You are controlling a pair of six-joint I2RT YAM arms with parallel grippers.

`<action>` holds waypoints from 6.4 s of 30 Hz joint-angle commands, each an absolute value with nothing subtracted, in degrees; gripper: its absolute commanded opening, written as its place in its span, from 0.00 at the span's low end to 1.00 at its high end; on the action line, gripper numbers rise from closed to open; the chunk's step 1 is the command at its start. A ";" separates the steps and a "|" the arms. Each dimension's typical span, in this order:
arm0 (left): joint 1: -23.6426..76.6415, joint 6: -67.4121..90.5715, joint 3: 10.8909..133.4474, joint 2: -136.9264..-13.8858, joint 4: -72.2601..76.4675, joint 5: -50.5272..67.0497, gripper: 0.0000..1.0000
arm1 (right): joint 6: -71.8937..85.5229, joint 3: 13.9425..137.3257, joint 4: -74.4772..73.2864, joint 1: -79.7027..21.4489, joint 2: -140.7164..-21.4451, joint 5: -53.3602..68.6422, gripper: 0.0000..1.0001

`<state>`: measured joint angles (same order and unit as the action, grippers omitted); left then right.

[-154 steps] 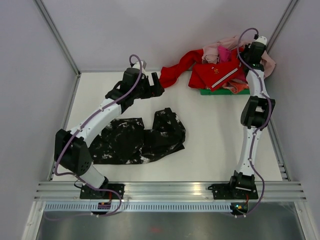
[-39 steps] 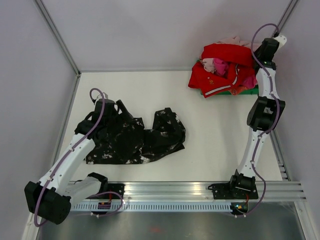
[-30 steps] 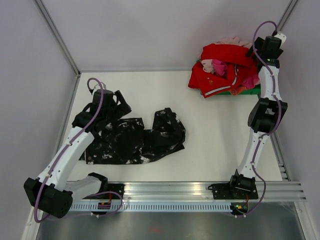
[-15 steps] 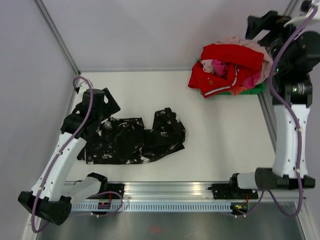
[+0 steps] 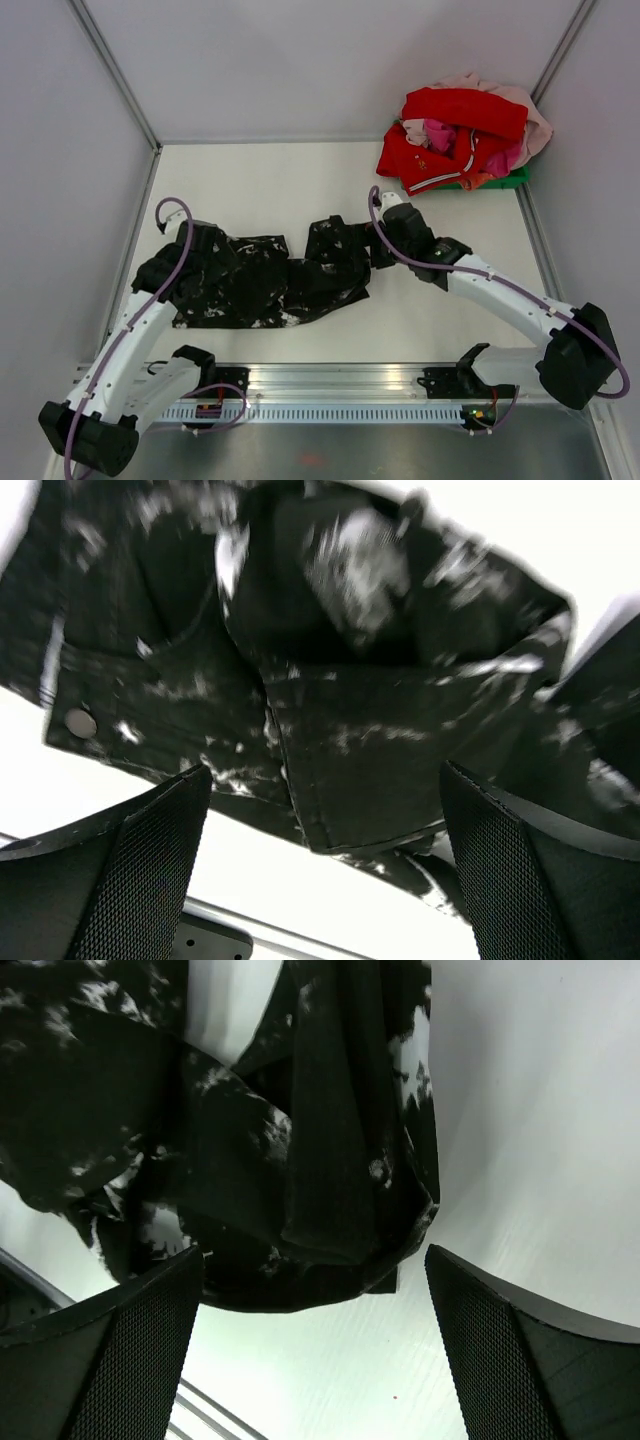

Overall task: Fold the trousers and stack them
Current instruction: Flatten the trousers out

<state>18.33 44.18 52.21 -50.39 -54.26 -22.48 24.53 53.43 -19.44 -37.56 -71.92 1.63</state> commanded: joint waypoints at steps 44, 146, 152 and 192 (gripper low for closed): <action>17.31 37.98 91.23 -59.41 -46.08 -33.58 0.02 | 28.90 49.50 -31.73 -31.11 -57.59 -23.75 0.00; 25.68 54.50 39.24 -63.30 -20.28 -11.42 0.02 | 36.12 63.90 -41.57 -32.17 -66.53 -20.04 0.84; 18.82 42.90 64.30 -55.55 -40.92 -24.48 0.02 | 35.07 61.35 -38.07 -32.17 -66.35 -18.11 0.85; 18.19 61.26 55.02 -45.79 -69.43 -31.46 0.02 | 10.29 57.39 -4.48 -45.09 -96.14 7.54 0.86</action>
<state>18.33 61.65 55.11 -46.44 -71.99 -33.32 17.10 53.76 -6.94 -45.50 -93.84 6.66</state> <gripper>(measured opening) 0.034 0.855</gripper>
